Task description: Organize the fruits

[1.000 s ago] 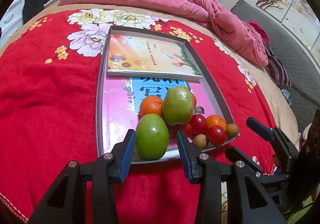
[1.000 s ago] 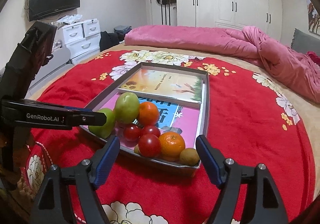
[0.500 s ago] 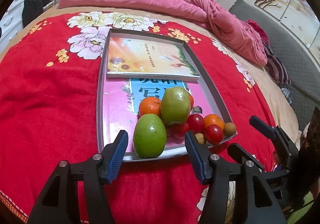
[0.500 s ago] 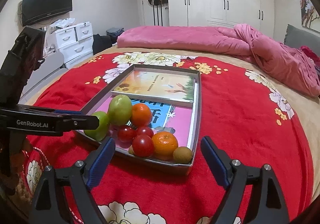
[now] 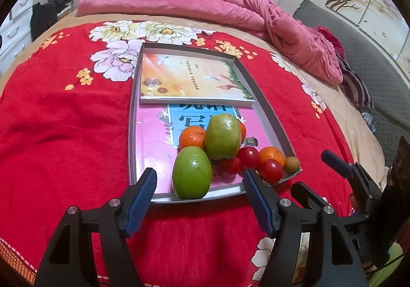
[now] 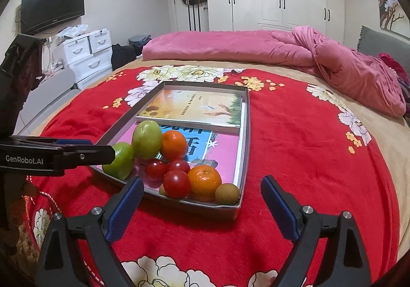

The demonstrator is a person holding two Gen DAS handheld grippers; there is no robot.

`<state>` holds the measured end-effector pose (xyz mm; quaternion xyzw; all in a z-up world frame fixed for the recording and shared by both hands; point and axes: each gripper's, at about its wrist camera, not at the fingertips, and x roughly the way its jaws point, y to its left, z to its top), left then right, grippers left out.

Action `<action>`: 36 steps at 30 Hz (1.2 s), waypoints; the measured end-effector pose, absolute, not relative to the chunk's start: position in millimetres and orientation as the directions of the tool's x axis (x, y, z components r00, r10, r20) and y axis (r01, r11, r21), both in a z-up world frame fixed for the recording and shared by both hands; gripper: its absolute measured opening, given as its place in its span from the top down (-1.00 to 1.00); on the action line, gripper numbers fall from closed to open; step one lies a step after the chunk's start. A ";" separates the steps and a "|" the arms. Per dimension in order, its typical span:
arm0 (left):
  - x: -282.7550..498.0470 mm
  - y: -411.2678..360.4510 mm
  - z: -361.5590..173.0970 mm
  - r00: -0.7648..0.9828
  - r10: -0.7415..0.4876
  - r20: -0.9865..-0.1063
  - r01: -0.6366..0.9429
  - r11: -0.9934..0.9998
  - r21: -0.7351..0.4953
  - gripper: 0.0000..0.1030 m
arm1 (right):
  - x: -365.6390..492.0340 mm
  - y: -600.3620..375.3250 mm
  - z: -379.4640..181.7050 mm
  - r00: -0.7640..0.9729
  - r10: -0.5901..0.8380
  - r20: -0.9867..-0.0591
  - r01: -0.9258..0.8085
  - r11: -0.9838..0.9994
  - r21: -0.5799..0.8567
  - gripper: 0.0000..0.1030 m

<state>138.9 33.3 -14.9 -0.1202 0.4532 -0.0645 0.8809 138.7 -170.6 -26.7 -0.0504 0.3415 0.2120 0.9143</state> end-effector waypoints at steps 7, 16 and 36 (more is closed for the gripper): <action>124.7 32.2 -15.0 0.579 -0.199 -0.790 -0.031 0.964 -0.265 -0.46 | 133.6 -173.3 -20.0 0.698 0.346 -0.627 -0.407 0.912 0.051 -0.94; 95.9 25.2 -10.1 0.582 -0.159 -0.797 -0.043 0.973 -0.226 -0.56 | 114.5 -177.0 -5.6 0.690 0.371 -0.622 -0.412 0.907 0.084 -0.97; 39.8 17.2 -14.4 0.582 -0.131 -0.803 -0.078 0.973 -0.216 -0.56 | 53.6 -185.7 -15.9 0.644 0.330 -0.690 -0.370 0.924 0.097 -0.97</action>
